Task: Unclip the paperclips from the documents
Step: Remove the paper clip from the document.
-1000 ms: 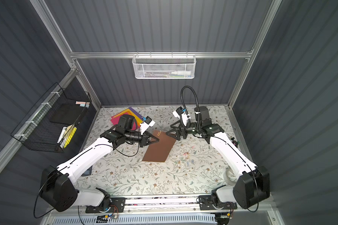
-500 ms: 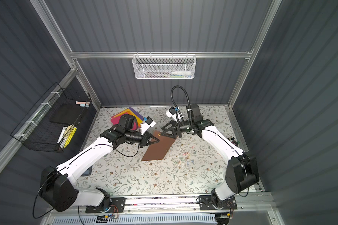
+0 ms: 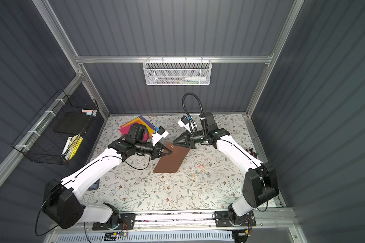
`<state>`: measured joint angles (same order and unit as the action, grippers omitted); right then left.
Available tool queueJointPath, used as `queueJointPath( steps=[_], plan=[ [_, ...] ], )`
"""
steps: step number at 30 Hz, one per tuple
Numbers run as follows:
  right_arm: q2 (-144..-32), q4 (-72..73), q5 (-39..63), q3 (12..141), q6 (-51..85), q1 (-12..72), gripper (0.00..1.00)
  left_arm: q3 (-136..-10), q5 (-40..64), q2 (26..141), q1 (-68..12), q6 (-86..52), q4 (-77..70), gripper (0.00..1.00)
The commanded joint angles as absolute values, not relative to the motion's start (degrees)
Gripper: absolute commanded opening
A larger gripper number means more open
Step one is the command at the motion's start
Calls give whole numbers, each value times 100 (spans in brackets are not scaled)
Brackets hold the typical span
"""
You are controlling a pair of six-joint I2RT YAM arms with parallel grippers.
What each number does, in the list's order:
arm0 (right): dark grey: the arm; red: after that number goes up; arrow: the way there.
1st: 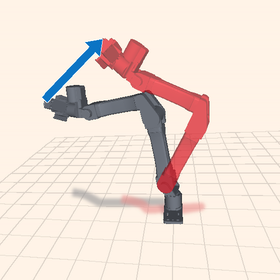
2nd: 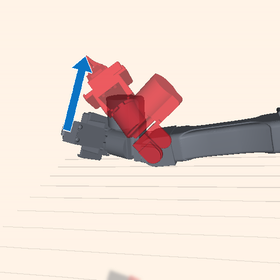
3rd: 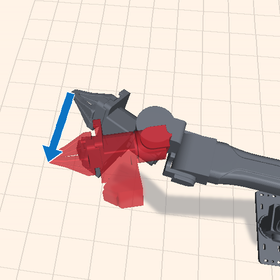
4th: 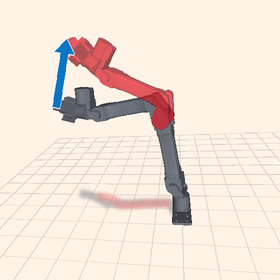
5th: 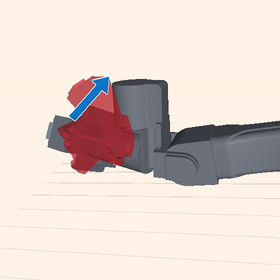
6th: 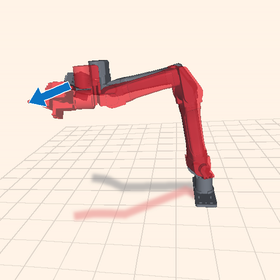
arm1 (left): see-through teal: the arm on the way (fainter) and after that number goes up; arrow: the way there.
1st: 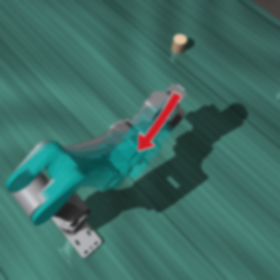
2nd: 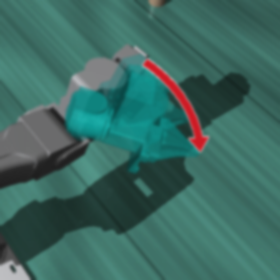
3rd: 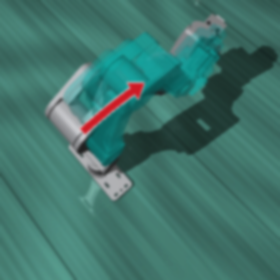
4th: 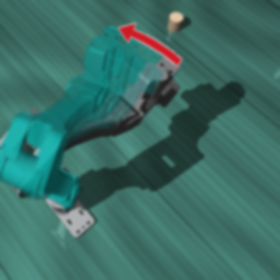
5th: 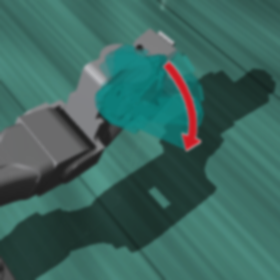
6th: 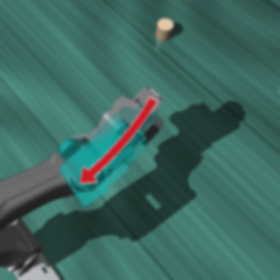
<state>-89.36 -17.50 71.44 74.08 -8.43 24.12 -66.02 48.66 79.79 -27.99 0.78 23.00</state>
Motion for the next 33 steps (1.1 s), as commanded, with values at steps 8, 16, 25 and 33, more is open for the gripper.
queueJointPath(
  steps=[8, 16, 25, 33],
  plan=[
    [-8948, -1828, 7079, 7523, -990, 2435, 0, -6724, 4949, 7970, -2830, 186, 2391, 0],
    [-8996, -1787, 6953, 7647, -831, 2347, 0, -6597, 4994, 7930, -2832, 123, 2391, 0],
    [-9039, -1697, 6926, 7714, -667, 2268, 0, -6473, 4907, 7910, -2854, 66, 2372, 0],
    [-9066, -1654, 6905, 7762, -576, 2181, 0, -6441, 4811, 7936, -2883, 40, 2387, 0]
  ],
)
